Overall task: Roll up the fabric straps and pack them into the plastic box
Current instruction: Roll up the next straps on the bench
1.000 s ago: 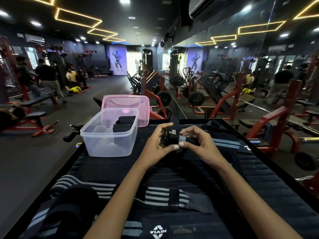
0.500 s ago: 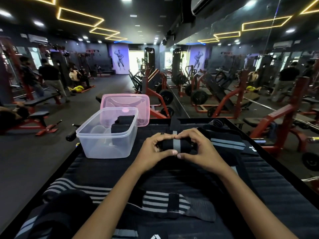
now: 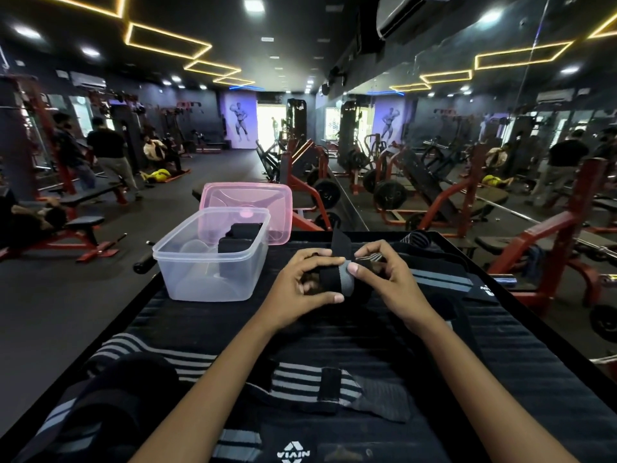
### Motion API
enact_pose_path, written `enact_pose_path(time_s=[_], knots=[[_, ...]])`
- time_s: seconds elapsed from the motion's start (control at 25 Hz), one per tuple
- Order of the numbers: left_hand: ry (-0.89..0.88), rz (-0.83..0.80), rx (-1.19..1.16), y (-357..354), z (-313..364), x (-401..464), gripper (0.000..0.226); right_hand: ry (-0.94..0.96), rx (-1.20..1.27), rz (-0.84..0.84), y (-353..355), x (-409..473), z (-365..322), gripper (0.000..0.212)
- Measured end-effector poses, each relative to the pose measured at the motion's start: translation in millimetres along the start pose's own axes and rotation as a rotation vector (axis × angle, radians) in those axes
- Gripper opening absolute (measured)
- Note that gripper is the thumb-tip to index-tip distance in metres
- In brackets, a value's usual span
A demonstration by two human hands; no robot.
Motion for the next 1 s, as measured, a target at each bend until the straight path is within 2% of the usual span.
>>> enact_pose_path(time_s=[0.08, 0.2, 0.32, 0.48, 0.64, 0.72, 0.8, 0.88, 1.0], knots=[[-0.003, 0.014, -0.014, 1, -1, 1, 0.05, -0.009, 0.015, -0.067, -3, -3, -4, 0.026], [-0.003, 0.071, -0.075, 4, -4, 3, 0.04, 0.01, -0.089, -0.161, -5, -6, -4, 0.042], [0.001, 0.073, -0.043, 3, -1, 4, 0.036, 0.087, -0.17, -0.1, -5, -6, -6, 0.04], [-0.053, -0.023, 0.038, -1, 4, 4, 0.055, 0.068, -0.043, -0.021, 4, -5, -7, 0.031], [-0.11, 0.016, 0.133, -3, 8, 3, 0.041, 0.001, 0.019, 0.006, 5, -6, -5, 0.024], [-0.071, 0.058, 0.078, -2, 9, 3, 0.036, 0.003, 0.027, -0.016, 5, -8, -7, 0.03], [-0.04, 0.071, 0.032, -2, 7, 4, 0.034, 0.054, -0.058, -0.113, 0, -11, -12, 0.043], [-0.009, 0.062, -0.003, -2, 4, 4, 0.037, 0.095, -0.128, -0.163, -5, -12, -15, 0.046], [-0.004, 0.024, -0.061, -4, 3, 4, 0.054, 0.099, -0.031, -0.105, 0, -11, -16, 0.041]])
Point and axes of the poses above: each hand's wrist, its own x-axis towards the middle knuckle, its own y-axis out of the back of the hand, z = x × y, the point moved 6 cm from there along x, towards the middle knuckle, and after that the axes turned 13 degrees about -y, right-handed, at the moved point
